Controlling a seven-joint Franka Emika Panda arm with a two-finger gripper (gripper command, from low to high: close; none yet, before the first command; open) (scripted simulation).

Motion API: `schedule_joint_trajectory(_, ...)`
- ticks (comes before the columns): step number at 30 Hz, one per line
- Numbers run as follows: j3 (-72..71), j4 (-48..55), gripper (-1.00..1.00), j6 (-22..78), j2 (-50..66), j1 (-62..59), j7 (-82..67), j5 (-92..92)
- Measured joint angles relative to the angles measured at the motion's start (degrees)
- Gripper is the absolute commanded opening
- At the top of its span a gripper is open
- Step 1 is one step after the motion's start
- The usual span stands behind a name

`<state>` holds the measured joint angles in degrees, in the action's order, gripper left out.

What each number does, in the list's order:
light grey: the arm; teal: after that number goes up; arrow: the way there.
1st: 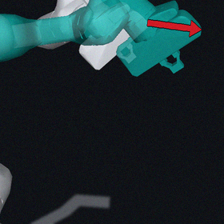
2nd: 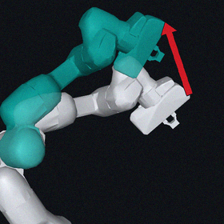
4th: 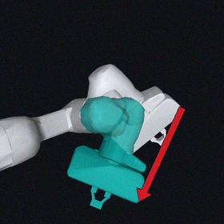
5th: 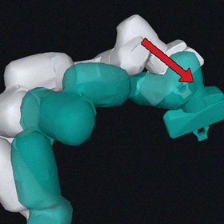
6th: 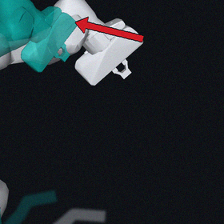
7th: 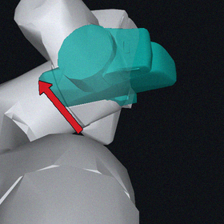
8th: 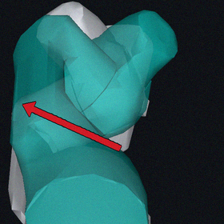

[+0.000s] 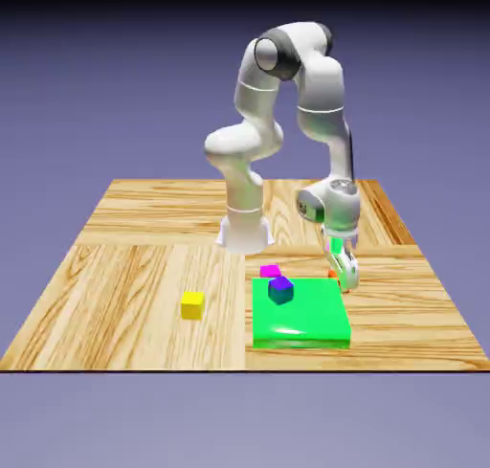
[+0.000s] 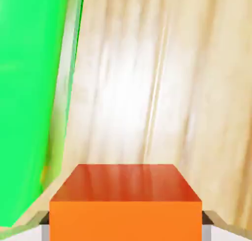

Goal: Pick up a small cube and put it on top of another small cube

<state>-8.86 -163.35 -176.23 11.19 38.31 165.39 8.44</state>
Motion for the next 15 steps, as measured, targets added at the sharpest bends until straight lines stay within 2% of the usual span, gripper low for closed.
schedule_joint_trajectory(5, -1.4, -2.1, -1.00, 8.3, -10.4, -1.1, -0.7, 1.4)
schedule_joint_trajectory(7, -1.3, -2.2, -1.00, 8.9, -11.1, -0.9, -0.7, 1.6)
schedule_joint_trajectory(10, -3.3, 1.1, -1.00, 11.8, -12.8, 0.9, -7.0, -1.0)
schedule_joint_trajectory(11, -2.9, 1.4, -1.00, 12.3, -13.0, -3.5, -9.5, -1.3)
schedule_joint_trajectory(15, -1.3, 2.3, -1.00, 14.2, -13.7, -6.6, -19.4, -2.4)
